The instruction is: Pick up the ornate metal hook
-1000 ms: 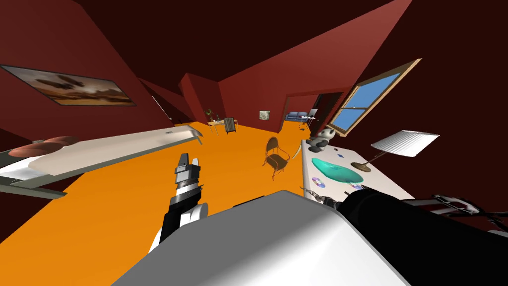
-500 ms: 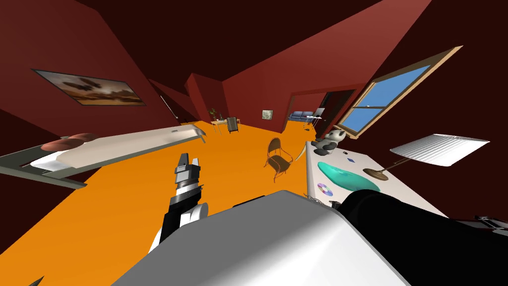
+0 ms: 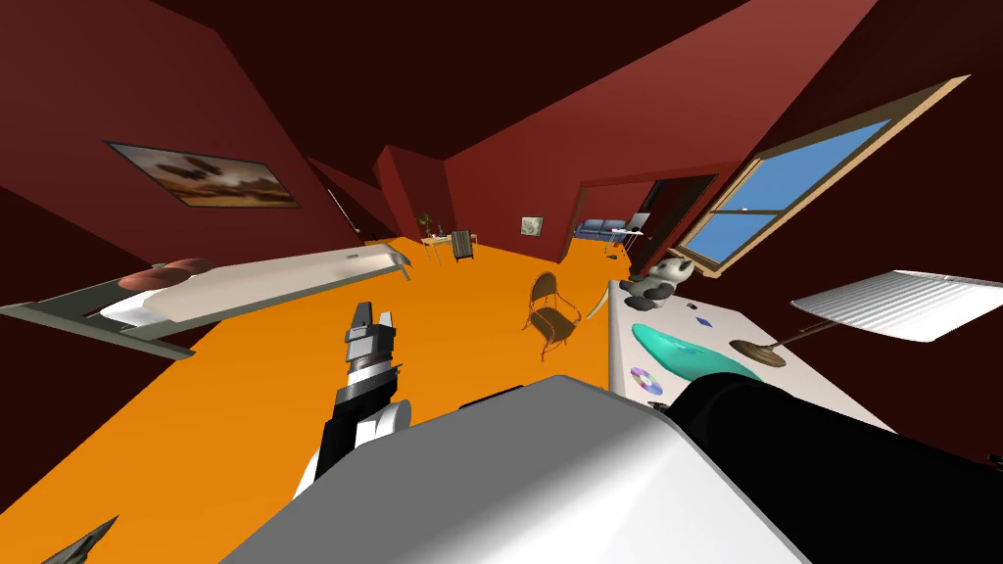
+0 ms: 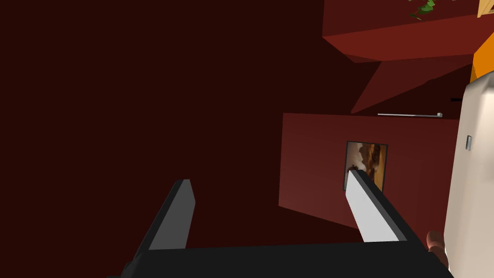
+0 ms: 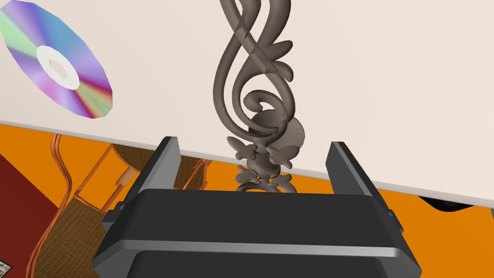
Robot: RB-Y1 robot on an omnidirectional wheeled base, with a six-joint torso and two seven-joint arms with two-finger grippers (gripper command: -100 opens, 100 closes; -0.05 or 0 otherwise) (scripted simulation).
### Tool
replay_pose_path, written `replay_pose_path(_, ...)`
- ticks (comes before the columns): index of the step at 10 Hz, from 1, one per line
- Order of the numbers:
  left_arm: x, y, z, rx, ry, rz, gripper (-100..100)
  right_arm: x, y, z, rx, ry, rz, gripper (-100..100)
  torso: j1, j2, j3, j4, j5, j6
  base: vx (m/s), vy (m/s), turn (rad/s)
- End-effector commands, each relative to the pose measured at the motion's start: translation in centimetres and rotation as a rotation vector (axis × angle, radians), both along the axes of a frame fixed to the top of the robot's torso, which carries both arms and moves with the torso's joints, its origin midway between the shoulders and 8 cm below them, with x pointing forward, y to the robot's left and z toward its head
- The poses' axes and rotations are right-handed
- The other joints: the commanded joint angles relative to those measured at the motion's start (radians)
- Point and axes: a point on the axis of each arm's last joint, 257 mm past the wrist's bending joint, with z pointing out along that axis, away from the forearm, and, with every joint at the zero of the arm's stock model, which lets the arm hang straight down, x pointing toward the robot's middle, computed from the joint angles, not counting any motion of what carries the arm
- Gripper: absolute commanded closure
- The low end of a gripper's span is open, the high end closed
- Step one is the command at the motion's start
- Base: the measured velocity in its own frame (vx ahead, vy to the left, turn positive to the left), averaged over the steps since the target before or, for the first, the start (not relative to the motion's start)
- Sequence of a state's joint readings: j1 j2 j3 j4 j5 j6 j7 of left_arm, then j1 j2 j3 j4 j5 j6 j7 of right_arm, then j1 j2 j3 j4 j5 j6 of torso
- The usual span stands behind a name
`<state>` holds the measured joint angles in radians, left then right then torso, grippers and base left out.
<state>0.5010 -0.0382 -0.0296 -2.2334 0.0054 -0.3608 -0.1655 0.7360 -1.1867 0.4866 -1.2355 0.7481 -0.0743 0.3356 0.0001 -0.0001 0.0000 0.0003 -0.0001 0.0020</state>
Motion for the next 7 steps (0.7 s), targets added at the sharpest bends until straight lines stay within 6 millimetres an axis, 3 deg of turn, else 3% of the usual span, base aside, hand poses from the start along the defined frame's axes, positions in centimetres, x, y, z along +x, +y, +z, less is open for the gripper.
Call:
replay_pose_path(1,0.0,0.0,0.0,0.0,0.0,0.0,0,0.0,0.0,0.0,0.0,0.0,0.0,100,0.0,0.0,0.0,0.0,0.0,0.0,0.0,0.0,0.0)
replay_pose_path(5,0.0,0.0,0.0,0.0,0.0,0.0,0,0.03,-0.03,0.03,-0.001,0.0,0.003,100,0.001,0.0,0.0,0.0,0.0,0.001,0.0,0.0,0.0)
replay_pose_path(6,0.0,0.0,0.0,0.0,0.0,0.0,0,0.03,-0.03,0.03,-0.001,0.0,0.002,0,0.001,0.0,0.0,0.0,0.0,0.001,0.0,0.0,0.0)
replay_pose_path(7,0.0,0.0,0.0,0.0,0.0,0.0,0,0.4,-0.47,0.99,-0.001,0.001,0.011,100,0.001,0.0,0.0,0.0,0.0,0.001,0.004,0.033,-0.109)
